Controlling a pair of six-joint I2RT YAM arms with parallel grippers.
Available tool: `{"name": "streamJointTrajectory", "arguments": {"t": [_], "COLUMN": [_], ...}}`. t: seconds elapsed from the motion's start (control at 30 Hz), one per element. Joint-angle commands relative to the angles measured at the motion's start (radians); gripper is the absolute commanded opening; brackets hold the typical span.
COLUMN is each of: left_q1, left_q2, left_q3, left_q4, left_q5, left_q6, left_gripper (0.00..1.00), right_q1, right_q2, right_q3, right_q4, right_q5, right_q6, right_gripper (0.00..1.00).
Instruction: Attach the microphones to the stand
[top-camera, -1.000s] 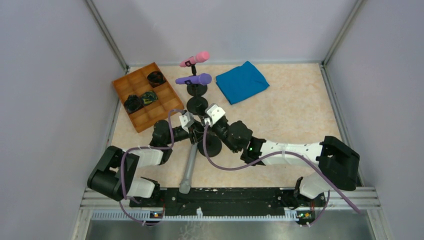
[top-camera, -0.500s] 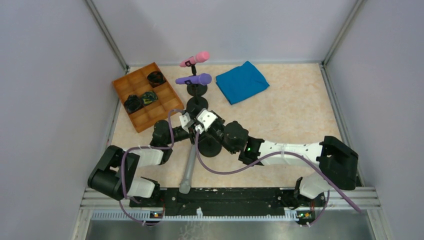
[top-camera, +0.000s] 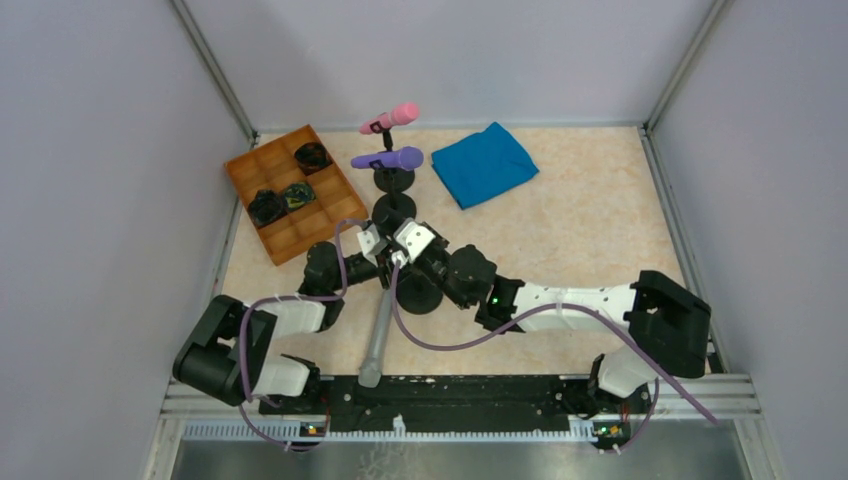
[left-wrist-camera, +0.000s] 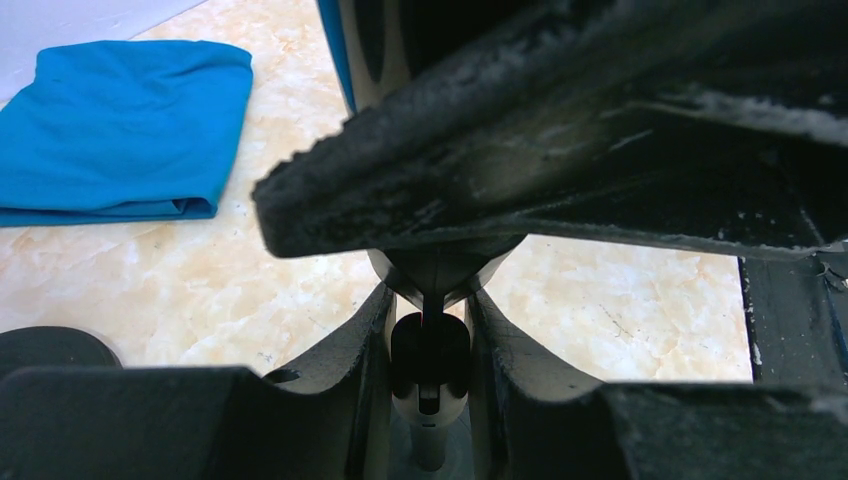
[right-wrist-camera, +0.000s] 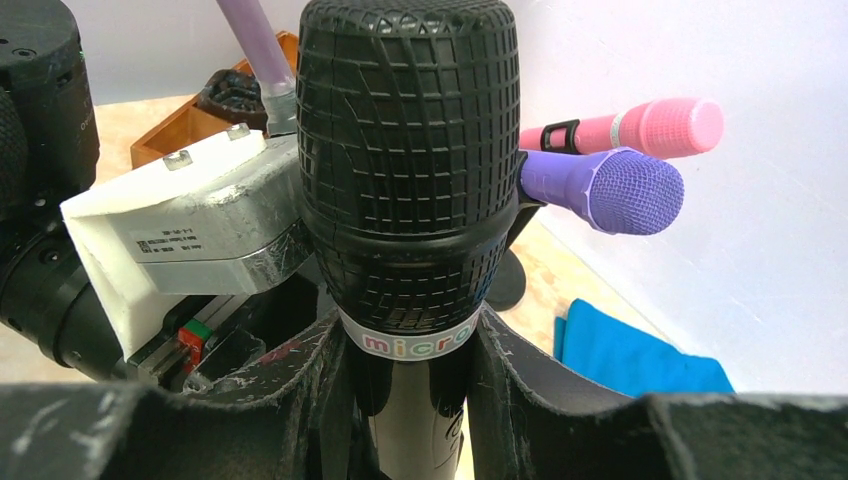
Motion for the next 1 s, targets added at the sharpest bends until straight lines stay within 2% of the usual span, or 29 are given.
{"name": "streamJointTrajectory", "arguments": {"t": [0.0, 0.53, 0.97], "left_q1": [0.029, 0.050, 0.110], "left_q2": [-0.024, -0.088, -0.128], "left_q3": [-0.007, -0.030, -0.084], "left_q4": [0.003, -0.049, 0.010], "left_q5": [-0.139, -0.183, -0.232], "left_q6": [0.060, 0.094, 0.052], "left_gripper": [0.00, 0.00, 0.00], "right_q1": [0.019, 0.011, 0.007], "right_q2": [0.145, 0.203, 0.225], "right_q3": [-0.160, -0.153, -0.133], "right_q4": [-0.525, -0.530, -0.545], "right_q5": [-0.042, -0.070, -0.093], "right_q6": [0.027, 0.027, 0.010], "right_gripper": [0.00, 0.00, 0.00]}}
